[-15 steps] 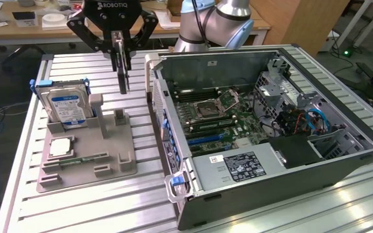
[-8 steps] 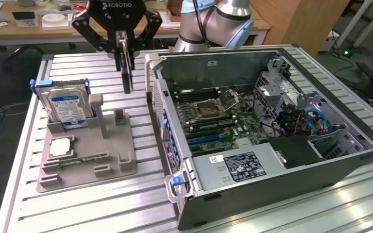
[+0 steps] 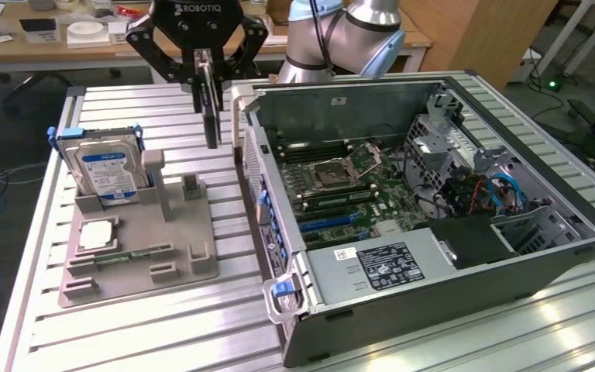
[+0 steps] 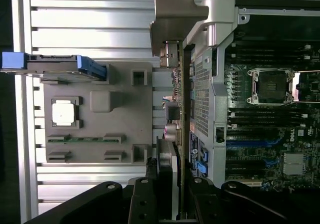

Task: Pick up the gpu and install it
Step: 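Pick up the gpu and move the gpu toward the slot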

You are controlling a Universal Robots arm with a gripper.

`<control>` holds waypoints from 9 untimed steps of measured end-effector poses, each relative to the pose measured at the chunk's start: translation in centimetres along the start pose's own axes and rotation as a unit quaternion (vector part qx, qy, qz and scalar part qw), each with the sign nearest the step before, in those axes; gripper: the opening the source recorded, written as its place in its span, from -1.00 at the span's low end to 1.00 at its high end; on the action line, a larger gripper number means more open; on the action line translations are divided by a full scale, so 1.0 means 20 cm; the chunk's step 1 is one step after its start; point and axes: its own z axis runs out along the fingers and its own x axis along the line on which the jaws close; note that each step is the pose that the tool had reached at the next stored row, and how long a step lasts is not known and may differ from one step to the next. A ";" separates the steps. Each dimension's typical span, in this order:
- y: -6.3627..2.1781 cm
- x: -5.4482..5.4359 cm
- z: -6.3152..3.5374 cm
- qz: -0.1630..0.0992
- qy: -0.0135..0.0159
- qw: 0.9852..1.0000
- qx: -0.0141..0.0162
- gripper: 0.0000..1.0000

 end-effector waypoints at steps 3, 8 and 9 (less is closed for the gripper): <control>0.000 -0.02 0.000 0.000 0.000 1.000 0.000 -0.44; 0.001 -0.05 0.001 0.000 0.000 1.000 0.000 -0.44; 0.001 -0.05 0.001 0.000 0.000 1.000 0.000 -0.44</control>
